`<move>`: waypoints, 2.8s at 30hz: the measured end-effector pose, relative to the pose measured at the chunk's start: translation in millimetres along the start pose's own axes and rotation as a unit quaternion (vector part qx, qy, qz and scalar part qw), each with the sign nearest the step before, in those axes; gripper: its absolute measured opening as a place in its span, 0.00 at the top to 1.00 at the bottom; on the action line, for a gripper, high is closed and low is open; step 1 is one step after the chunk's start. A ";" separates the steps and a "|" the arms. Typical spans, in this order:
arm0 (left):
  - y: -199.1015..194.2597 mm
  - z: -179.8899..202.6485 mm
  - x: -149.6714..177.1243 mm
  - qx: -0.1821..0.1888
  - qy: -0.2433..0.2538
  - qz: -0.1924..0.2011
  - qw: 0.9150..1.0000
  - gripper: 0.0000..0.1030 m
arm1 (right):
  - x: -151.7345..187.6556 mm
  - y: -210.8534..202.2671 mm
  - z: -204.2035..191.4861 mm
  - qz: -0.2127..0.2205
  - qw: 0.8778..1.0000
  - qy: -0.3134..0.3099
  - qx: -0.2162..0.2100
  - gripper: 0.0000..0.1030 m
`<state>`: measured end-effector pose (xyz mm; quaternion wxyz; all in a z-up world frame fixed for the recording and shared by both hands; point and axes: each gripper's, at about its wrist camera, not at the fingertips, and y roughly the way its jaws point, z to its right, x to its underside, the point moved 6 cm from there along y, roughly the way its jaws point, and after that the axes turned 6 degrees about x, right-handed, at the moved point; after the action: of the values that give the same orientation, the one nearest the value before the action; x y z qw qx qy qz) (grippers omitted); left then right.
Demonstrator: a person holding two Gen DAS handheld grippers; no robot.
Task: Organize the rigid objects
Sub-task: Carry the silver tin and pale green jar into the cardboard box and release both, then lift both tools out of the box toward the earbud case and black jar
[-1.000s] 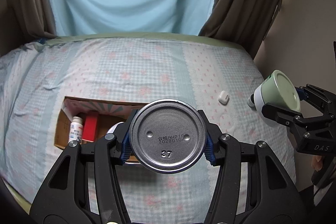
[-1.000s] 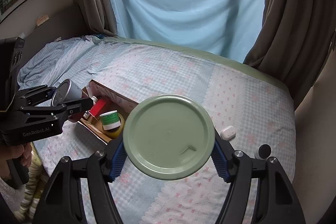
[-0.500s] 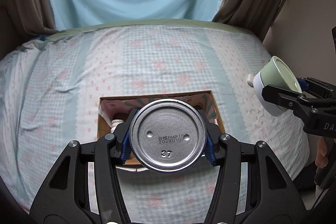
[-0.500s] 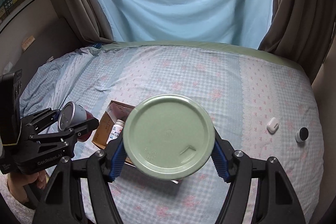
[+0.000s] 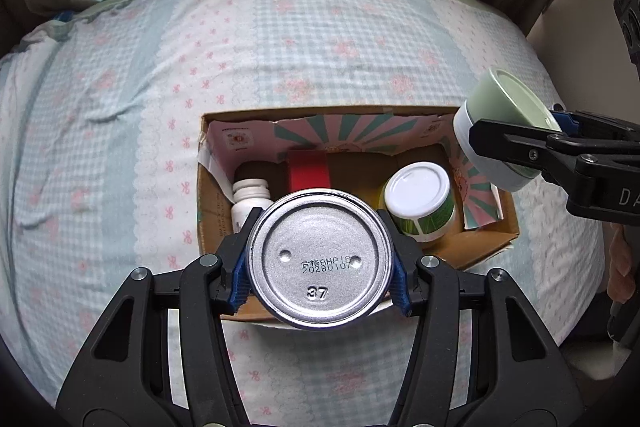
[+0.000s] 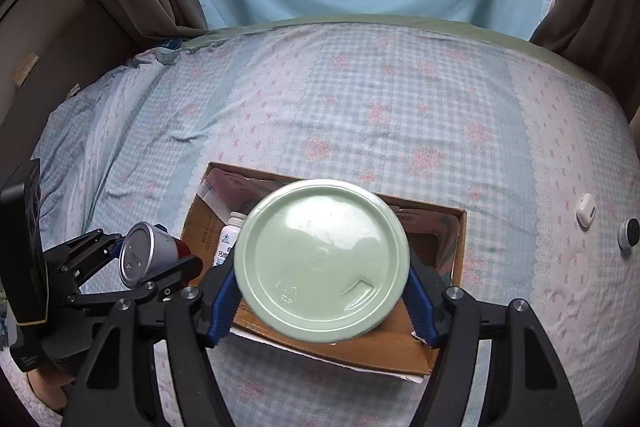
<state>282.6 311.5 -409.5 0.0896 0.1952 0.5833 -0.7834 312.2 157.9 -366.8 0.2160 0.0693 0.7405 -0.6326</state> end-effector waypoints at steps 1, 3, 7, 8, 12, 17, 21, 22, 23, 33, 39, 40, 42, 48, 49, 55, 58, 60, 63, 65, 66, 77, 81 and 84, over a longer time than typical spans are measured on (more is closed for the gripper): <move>8.6 -1.2 1.6 0.003 0.002 -0.006 1.000 0.51 | -1.4 10.7 -1.8 -0.006 1.000 -0.002 -0.002 0.36; 27.4 -3.5 4.3 0.005 0.009 -0.020 1.000 0.51 | -3.5 31.1 -5.5 -0.018 1.000 -0.006 -0.007 0.36; 61.9 -2.2 9.4 0.011 0.022 -0.044 0.999 0.51 | -5.2 71.5 -9.2 -0.042 0.999 -0.017 -0.017 0.36; 68.4 -1.7 10.3 0.011 0.026 -0.049 0.998 0.51 | -5.0 80.1 -9.6 -0.048 0.998 -0.018 -0.020 0.36; 88.0 0.1 12.5 0.019 0.028 -0.069 0.997 0.51 | -2.3 107.7 -12.3 -0.074 0.996 -0.010 -0.045 0.36; 95.4 0.4 11.8 0.019 0.025 -0.083 0.996 0.51 | -1.2 126.7 -11.2 -0.103 0.993 0.010 -0.064 0.36; 98.9 0.4 12.3 0.015 0.029 -0.086 0.996 0.51 | -0.1 139.3 -11.3 -0.121 0.988 0.024 -0.088 0.36; 99.6 0.5 11.9 0.016 0.029 -0.088 0.996 0.51 | -0.1 141.1 -12.8 -0.122 0.988 0.022 -0.095 0.36; 100.7 1.0 11.7 0.020 0.026 -0.091 0.995 0.51 | -0.5 142.9 -14.7 -0.123 0.987 0.018 -0.098 0.36; 82.3 10.0 9.1 0.023 0.025 -0.082 0.996 0.00 | -8.6 132.3 -5.4 -0.104 0.990 0.028 -0.093 0.00; 72.3 10.1 13.1 0.007 0.018 -0.073 0.997 0.00 | -2.2 112.7 8.8 -0.090 0.992 0.033 -0.079 0.00; 70.2 11.1 13.7 0.005 0.017 -0.071 0.997 0.00 | -0.7 108.4 10.0 -0.086 0.993 0.032 -0.077 0.00; 64.2 14.3 14.7 0.000 0.019 -0.063 0.998 0.00 | 1.6 98.9 11.4 -0.080 0.994 0.029 -0.072 0.00; 36.3 29.7 18.8 -0.008 0.022 -0.047 0.999 0.00 | 11.6 58.6 12.6 -0.064 0.996 0.024 -0.065 0.00; 28.1 31.0 17.9 -0.010 0.021 -0.044 0.999 0.00 | 13.5 50.3 12.5 -0.061 0.996 0.026 -0.066 0.00; -36.0 34.3 16.9 -0.031 0.000 -0.028 0.999 0.00 | 27.7 -18.5 18.3 -0.033 0.998 0.025 -0.048 0.00; -60.5 48.2 13.5 -0.023 -0.010 -0.012 1.000 0.00 | 37.8 -52.6 28.5 -0.025 0.999 0.020 -0.023 0.00; -76.0 59.9 10.1 -0.028 -0.009 0.000 1.000 0.00 | 45.6 -73.4 39.4 -0.023 1.000 0.019 -0.005 0.00; -95.1 85.4 4.8 -0.060 0.010 0.027 0.998 0.00 | 58.8 -105.1 60.7 -0.009 0.999 0.021 0.023 0.00; -105.8 107.8 3.1 -0.069 0.022 0.041 0.997 0.00 | 68.1 -125.5 78.2 0.004 0.999 0.031 0.037 0.00; -109.1 119.4 2.5 -0.070 0.027 0.046 0.996 0.00 | 73.3 -134.4 88.9 0.010 0.998 0.041 0.039 0.00; -83.3 271.2 -8.5 -0.086 0.036 0.060 0.994 0.00 | 134.4 -195.3 250.7 0.044 0.991 0.096 0.076 0.00; -54.4 320.9 -20.5 -0.086 0.023 0.056 0.995 0.00 | 147.6 -197.7 313.4 0.048 0.992 0.080 0.090 0.00; -29.6 355.2 -31.9 -0.087 0.029 0.051 0.994 0.00 | 146.1 -197.1 355.4 0.046 0.991 0.066 0.104 0.00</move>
<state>229.2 -19.3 -284.0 0.1291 0.2390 0.6409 -0.7180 189.5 -248.1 -285.4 0.1875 0.1666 0.6793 -0.6896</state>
